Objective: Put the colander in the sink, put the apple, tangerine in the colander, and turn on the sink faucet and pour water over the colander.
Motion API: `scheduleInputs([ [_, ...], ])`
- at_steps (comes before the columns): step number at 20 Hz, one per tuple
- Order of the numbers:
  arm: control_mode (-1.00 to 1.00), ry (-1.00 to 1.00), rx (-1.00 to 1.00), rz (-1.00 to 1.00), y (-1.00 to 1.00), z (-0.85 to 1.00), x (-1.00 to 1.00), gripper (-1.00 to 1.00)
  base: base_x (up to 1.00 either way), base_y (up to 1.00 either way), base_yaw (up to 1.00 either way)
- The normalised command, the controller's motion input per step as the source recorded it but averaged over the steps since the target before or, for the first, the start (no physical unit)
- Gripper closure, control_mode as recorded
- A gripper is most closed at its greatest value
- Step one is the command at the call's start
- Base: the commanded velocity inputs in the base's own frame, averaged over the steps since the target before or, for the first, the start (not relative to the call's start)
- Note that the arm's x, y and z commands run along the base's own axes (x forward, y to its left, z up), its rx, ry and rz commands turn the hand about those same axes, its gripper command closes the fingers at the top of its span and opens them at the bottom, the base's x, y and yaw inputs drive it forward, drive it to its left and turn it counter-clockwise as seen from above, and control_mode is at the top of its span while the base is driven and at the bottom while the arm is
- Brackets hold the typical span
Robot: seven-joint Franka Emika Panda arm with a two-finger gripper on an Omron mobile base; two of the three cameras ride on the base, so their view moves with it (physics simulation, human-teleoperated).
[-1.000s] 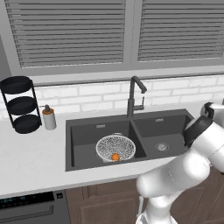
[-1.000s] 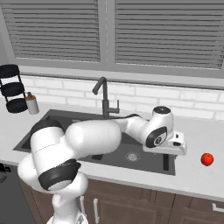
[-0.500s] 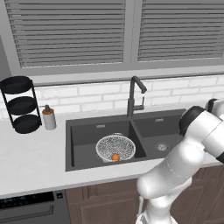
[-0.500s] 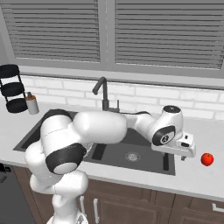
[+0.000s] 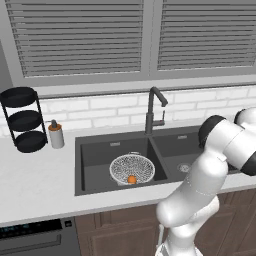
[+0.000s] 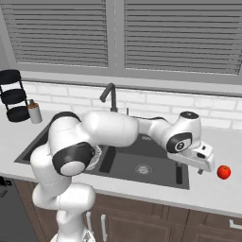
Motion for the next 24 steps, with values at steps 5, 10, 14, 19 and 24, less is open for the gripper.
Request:
scheduleInputs([
  [5, -1.0, 0.0, 0.0, -0.13, -0.1, -0.01, 0.0, -1.0, 0.0, 0.0, 0.0],
  [10, -1.0, 0.0, 0.0, -0.04, -0.14, 0.0, 0.0, -1.0, 0.0, 0.0, 0.0],
  [14, -1.0, 0.0, 0.0, 0.0, -0.18, 0.0, 0.02, -1.0, 0.0, 0.0, 0.0],
  [19, -1.0, 0.0, 0.0, 0.0, -0.28, -0.05, 0.14, -1.0, 0.0, 0.0, 0.0],
  [24, -1.0, -0.02, 0.0, 0.0, -0.27, -0.13, 0.27, -1.0, 0.0, 0.0, 0.0],
])
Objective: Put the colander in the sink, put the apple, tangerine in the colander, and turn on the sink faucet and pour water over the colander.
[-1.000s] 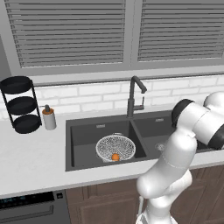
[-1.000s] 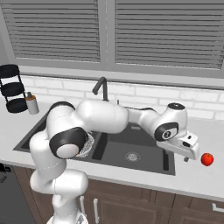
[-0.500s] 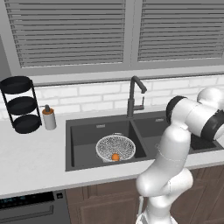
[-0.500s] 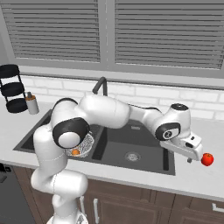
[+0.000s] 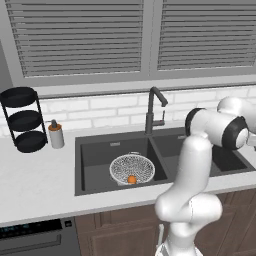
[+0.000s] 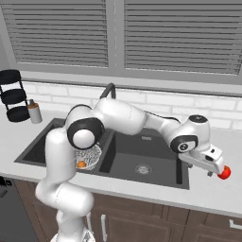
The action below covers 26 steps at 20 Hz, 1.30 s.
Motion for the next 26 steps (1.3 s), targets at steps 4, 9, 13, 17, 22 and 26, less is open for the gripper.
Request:
scheduleInputs([
  [4, -1.0, -0.03, 0.0, 0.0, -0.33, -0.14, 0.2, -1.0, 0.0, 0.0, 0.0],
  [9, -1.0, 0.0, 0.0, -0.01, -0.39, -0.1, 0.09, -1.0, 0.0, 0.0, 0.0],
  [13, -1.0, 0.0, 0.0, -0.01, -0.36, -0.07, 0.06, -1.0, 0.0, 0.0, 0.0],
  [17, -1.0, 0.0, 0.0, 0.0, -0.21, -0.09, 0.13, -1.0, 0.0, 0.0, 0.0],
  [22, -1.0, 0.0, 0.0, 0.0, -0.12, -0.17, 0.17, -1.0, 0.0, 0.0, 0.0],
  [26, -1.0, 0.0, 0.0, 0.0, -0.08, -0.16, 0.17, -1.0, 0.0, 0.0, 0.0],
])
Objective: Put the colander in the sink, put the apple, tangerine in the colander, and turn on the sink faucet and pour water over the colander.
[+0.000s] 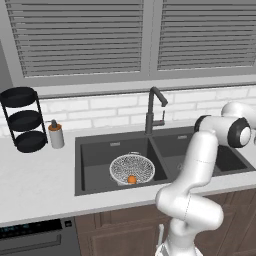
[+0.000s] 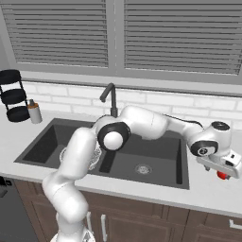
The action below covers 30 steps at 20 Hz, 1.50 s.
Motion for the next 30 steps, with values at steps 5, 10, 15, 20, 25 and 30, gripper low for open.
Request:
scheduleInputs([
  [5, -1.0, 0.0, 0.0, 0.0, -0.08, -0.16, 0.15, -1.0, 0.0, 0.0, 0.0],
  [10, -1.0, 0.0, 0.0, 0.0, -0.1, -0.07, 0.03, -1.0, 0.0, 0.0, 0.0],
  [15, -1.0, 0.0, 0.0, 0.0, -0.11, -0.04, 0.0, -1.0, 0.0, 0.0, 0.0],
  [20, -1.0, 0.0, 0.0, 0.0, -0.12, -0.04, 0.0, -1.0, 0.0, 0.0, 0.0],
  [25, -1.0, 0.0, 0.0, 0.0, -0.06, -0.01, 0.0, -1.0, 0.0, 0.0, 0.0],
  [30, -1.0, 0.0, 0.0, 0.0, -0.1, -0.03, 0.01, -1.0, 0.0, 0.0, 0.0],
])
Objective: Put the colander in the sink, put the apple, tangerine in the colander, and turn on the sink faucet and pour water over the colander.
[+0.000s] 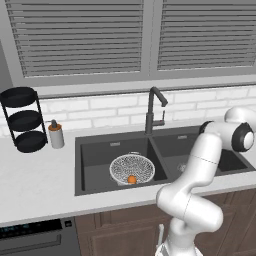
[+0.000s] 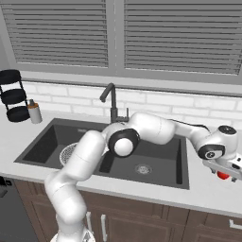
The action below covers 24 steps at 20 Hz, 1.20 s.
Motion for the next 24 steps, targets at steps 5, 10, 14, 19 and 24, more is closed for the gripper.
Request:
scheduleInputs([
  [5, -1.0, 0.0, 0.0, 0.0, -0.01, -0.09, 0.06, -1.0, 0.0, 0.0, 0.0],
  [10, -1.0, 0.0, 0.0, 0.0, 0.0, -0.08, 0.15, -1.0, 0.0, 0.0, 0.0],
  [14, -1.0, 0.0, 0.0, 0.0, 0.0, 0.0, 0.21, -1.0, 0.0, 0.0, 0.0],
  [19, -1.0, 0.0, 0.0, 0.0, 0.0, 0.0, 0.25, -1.0, 0.0, 0.0, 0.0],
  [24, -1.0, 0.0, 0.02, 0.0, -0.09, -0.01, 0.14, -1.0, 0.0, 0.0, 0.0],
])
